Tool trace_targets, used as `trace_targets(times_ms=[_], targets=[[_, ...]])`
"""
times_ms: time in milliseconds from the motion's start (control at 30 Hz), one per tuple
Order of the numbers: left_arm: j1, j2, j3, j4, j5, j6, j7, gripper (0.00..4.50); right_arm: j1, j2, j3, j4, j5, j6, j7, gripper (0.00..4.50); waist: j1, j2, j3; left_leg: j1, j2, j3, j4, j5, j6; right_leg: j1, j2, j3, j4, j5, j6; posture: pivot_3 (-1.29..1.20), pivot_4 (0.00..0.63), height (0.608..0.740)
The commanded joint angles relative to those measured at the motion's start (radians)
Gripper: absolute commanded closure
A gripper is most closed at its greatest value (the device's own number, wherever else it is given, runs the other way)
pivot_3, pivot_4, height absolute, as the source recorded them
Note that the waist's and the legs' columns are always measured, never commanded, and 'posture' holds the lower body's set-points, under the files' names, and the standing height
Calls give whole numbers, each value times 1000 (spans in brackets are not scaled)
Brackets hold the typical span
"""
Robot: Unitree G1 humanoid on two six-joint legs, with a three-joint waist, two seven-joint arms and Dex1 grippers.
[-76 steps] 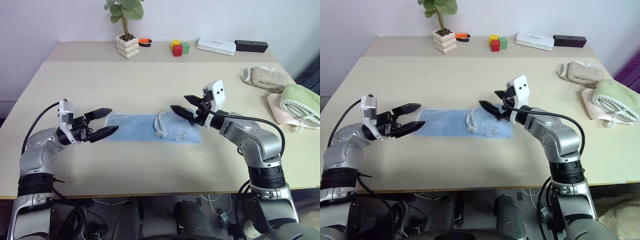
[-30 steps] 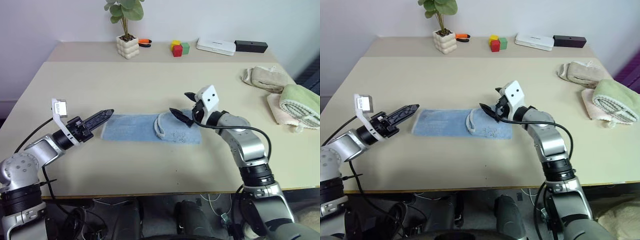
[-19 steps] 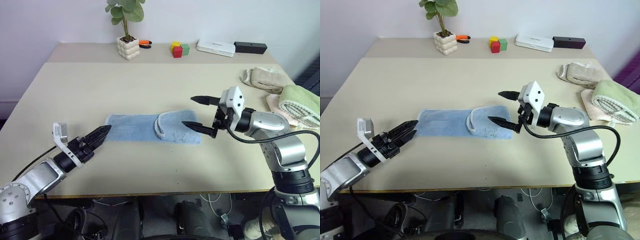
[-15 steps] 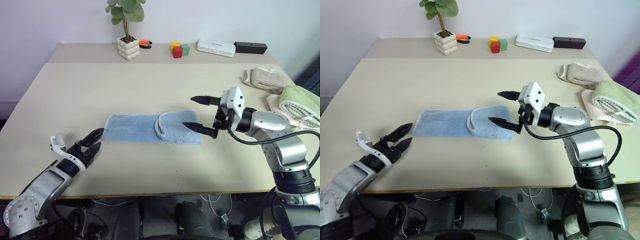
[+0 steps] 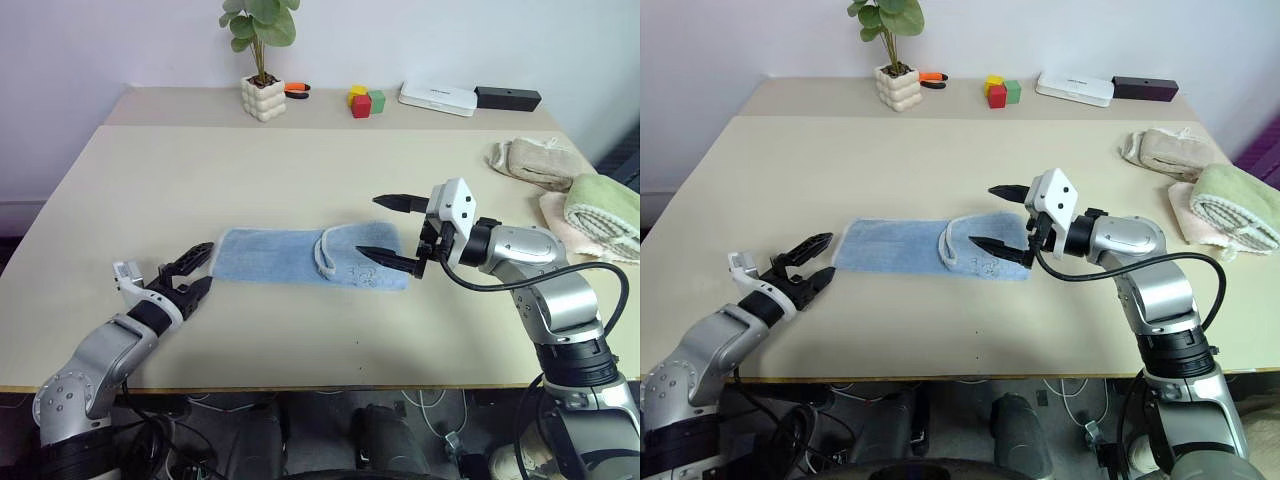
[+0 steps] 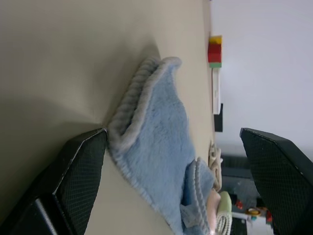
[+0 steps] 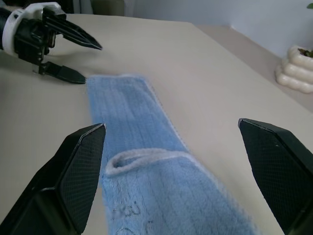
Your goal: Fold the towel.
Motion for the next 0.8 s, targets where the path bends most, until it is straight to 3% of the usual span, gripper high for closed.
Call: trace_targets(times_ms=[33,233,267,533,800], targets=[[-24,18,-64,55,-9,44,26,1223,-23,7,-10,-17,-2,-20,-16,0,4,0,0,0,0,0,0,0,0,0,0,0,0,0,0,0,150,735],[-62,36,-75,102,27,61,-3,4255,-14,0,-20,-23,-14,-23,-39,0,11,3,-1,0,0,0,0,0,0,0,0,0,0,0,0,0,150,735],[-66,34,-71,102,21,58,-7,4414,-9,-3,-23,-24,-15,-23,-42,0,11,5,-2,0,0,0,0,0,0,0,0,-1,0,0,0,0,150,735],[-147,64,-38,17,120,45,-215,4414,115,-100,-150,-9,64,-27,38,0,10,4,-1,-2,0,0,0,0,1,0,-1,-2,-4,0,-1,0,150,735],[-292,143,-257,-87,519,53,-641,4414,192,-150,-236,54,78,-72,78,0,8,4,0,-1,-2,3,-10,0,1,1,1,-2,-15,2,-2,0,150,735]])
